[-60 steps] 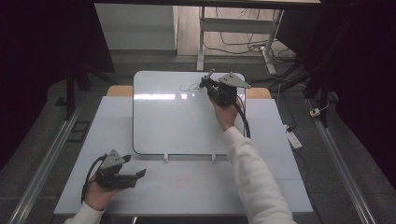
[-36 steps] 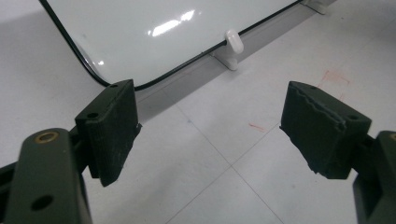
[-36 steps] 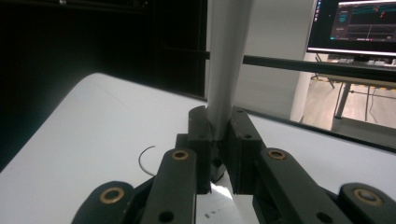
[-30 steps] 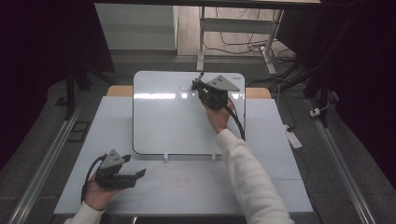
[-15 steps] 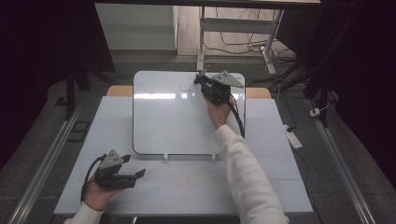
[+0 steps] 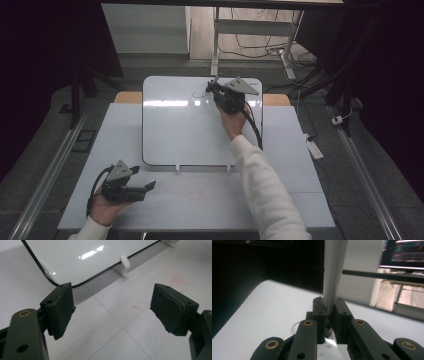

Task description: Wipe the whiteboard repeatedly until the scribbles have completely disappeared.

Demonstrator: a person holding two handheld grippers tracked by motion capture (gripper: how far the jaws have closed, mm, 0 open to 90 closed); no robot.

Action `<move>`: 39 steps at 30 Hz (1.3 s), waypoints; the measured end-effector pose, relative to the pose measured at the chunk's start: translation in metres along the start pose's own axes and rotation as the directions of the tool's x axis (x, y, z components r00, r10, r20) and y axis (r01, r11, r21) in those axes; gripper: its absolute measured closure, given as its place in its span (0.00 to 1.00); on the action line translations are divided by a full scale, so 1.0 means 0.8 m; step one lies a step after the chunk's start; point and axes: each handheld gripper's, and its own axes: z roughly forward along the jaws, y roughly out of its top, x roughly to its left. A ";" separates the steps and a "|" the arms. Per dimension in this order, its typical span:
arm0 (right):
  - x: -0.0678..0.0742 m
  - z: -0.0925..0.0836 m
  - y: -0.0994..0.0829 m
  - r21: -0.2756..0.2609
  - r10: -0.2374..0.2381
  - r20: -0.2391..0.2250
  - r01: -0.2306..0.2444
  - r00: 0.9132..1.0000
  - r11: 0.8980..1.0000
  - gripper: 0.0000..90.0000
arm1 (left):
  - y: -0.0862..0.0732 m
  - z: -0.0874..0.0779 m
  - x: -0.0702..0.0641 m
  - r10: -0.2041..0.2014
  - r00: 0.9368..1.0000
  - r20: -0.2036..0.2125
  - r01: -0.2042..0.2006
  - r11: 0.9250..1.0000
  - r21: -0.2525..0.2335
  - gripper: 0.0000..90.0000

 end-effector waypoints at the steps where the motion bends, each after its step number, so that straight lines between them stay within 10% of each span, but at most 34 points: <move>1: 0.006 0.001 -0.003 0.011 -0.010 -0.021 0.010 1.000 1.000 0.90 | 0.000 0.000 0.000 -0.001 1.000 0.001 0.001 1.000 -0.001 0.22; 5: 0.031 0.007 -0.011 0.036 -0.067 -0.072 0.070 0.995 0.997 0.90 | 0.000 0.000 -0.001 0.000 1.000 -0.003 0.000 1.000 0.000 0.22; 12: 0.019 0.021 0.000 -0.024 0.014 -0.028 -0.015 1.000 1.000 0.90 | 0.000 0.000 0.000 -0.004 1.000 -0.003 0.004 1.000 -0.002 0.22; 17: 0.049 0.032 -0.007 0.008 -0.070 -0.096 0.072 0.993 0.997 0.90 | 0.000 -0.001 0.001 -0.003 1.000 -0.001 0.003 1.000 0.000 0.22; 21: 0.034 0.030 0.001 -0.013 -0.027 -0.025 0.027 0.999 1.000 0.90 | 0.000 -0.003 0.000 -0.003 1.000 -0.002 0.003 1.000 -0.008 0.22; 26: 0.047 0.030 -0.004 0.030 -0.078 -0.093 0.081 0.993 0.996 0.90 | 0.000 -0.002 0.000 -0.003 1.000 0.001 0.003 1.000 -0.002 0.22; 32: 0.036 0.022 -0.003 0.025 -0.026 -0.064 0.027 0.998 0.999 0.90 | -0.001 -0.004 0.000 -0.004 1.000 -0.003 0.004 1.000 -0.009 0.22; 36: 0.042 0.015 -0.008 0.037 -0.085 -0.075 0.088 0.994 0.995 0.90 | -0.001 -0.003 0.001 -0.005 1.000 -0.004 0.005 1.000 -0.008 0.22; 39: 0.026 0.010 -0.005 0.020 -0.018 -0.038 0.018 0.999 1.000 0.90 | -0.001 -0.004 -0.001 -0.002 1.000 -0.002 0.002 1.000 -0.009 0.22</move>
